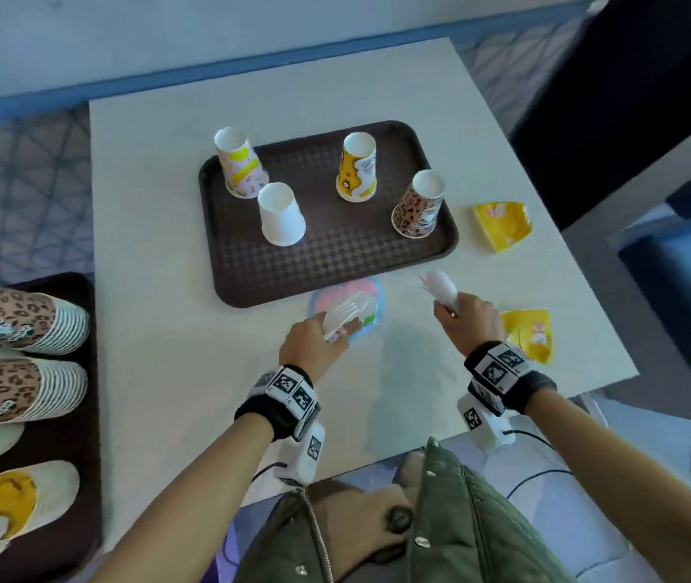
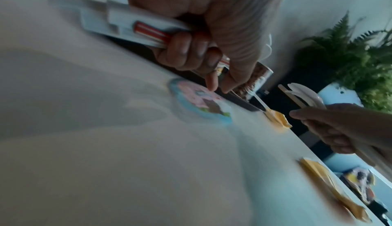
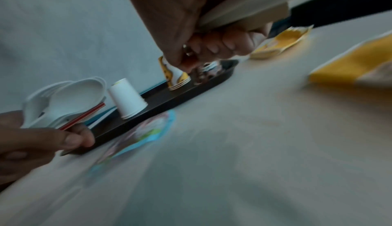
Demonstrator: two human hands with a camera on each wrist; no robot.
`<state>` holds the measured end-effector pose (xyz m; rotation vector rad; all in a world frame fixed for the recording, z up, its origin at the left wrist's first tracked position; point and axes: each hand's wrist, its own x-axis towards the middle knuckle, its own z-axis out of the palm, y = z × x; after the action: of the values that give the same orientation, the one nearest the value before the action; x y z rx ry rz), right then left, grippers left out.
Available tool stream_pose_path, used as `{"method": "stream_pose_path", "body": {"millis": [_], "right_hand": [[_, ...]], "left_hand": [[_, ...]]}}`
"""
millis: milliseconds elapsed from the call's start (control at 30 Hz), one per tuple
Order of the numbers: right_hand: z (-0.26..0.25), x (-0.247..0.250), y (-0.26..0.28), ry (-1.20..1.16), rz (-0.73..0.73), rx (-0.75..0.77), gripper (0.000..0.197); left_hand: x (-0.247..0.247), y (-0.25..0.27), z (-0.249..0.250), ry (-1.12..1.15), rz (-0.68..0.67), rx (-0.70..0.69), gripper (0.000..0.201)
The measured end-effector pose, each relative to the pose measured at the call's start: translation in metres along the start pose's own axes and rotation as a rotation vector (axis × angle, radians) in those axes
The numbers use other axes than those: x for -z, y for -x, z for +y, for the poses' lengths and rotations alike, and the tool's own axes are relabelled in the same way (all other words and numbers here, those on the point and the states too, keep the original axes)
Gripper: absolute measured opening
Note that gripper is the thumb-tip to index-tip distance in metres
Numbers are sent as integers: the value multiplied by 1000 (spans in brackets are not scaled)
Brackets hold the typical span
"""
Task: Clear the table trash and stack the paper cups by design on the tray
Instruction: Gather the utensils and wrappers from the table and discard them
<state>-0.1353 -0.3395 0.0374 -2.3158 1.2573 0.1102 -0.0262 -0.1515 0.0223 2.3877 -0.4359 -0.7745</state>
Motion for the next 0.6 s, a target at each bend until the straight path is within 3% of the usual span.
{"method": "stream_pose_path", "body": {"millis": [167, 333, 467, 600], "right_hand": [[68, 53, -42, -2, 17, -79, 36], [115, 90, -91, -40, 26, -113, 32], [141, 105, -141, -59, -32, -131, 22], [135, 104, -170, -100, -56, -88, 28]], "left_hand": [[-56, -8, 67, -55, -90, -72, 26], [-112, -16, 130, -206, -186, -188, 42], [-159, -30, 177, -304, -275, -174, 55], [-168, -41, 196, -380, -318, -175, 64]]}}
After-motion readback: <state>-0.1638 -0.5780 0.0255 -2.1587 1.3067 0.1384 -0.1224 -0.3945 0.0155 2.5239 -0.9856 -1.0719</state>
